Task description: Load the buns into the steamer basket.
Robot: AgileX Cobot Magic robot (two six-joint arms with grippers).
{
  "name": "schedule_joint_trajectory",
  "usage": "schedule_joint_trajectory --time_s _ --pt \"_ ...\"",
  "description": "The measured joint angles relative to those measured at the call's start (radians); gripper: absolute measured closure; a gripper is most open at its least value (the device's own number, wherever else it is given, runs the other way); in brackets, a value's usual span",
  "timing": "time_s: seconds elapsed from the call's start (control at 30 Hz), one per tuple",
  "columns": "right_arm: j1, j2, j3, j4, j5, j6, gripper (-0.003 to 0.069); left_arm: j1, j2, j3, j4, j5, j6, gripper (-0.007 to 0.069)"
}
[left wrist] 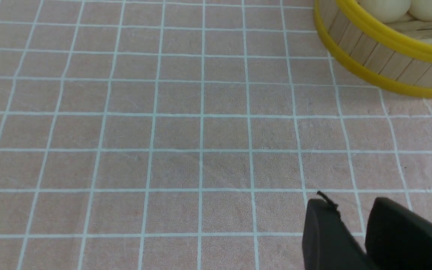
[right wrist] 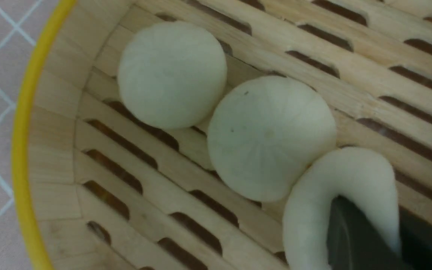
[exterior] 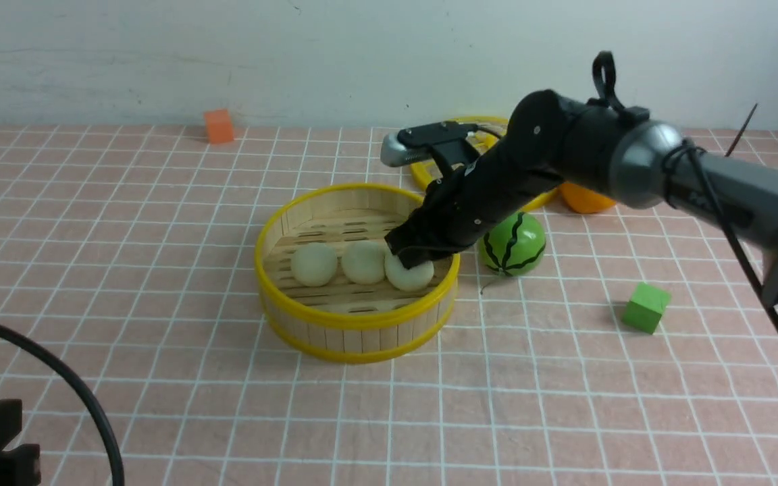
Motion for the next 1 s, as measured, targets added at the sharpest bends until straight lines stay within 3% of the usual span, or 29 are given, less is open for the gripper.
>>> schedule_joint_trajectory --time_s 0.13,0.3,0.4,0.57,0.73,0.8,0.83,1.0 --pt "-0.001 0.003 -0.008 -0.002 -0.015 -0.001 0.0593 0.0 0.0 0.0 0.0 0.009 0.0 0.046" --pt "-0.001 0.003 -0.008 -0.032 -0.017 -0.002 0.0401 0.0 0.0 0.0 0.0 0.017 0.0 0.046" --pt "-0.001 -0.016 -0.008 -0.047 -0.002 -0.002 0.0232 0.0 0.0 0.0 0.0 0.017 0.0 0.0459" --pt "-0.001 -0.112 -0.034 -0.066 0.035 -0.005 0.0123 0.0 0.0 0.0 0.0 0.017 0.0 0.0452" --pt "-0.001 -0.258 -0.064 -0.106 0.075 -0.007 0.0153 0.0 0.0 0.0 0.0 0.017 0.0 0.0445" --pt "-0.001 -0.355 -0.068 -0.131 0.138 -0.003 0.0243 0.0 0.0 0.0 0.0 0.017 0.0 0.0442" --pt "-0.001 -0.371 -0.068 -0.133 0.145 -0.003 0.0243 0.0 0.0 0.0 0.0 0.017 0.0 0.0442" --pt "0.0 -0.588 -0.068 -0.222 0.389 0.05 0.0536 0.0 0.0 0.0 0.0 0.017 0.0 0.0438"
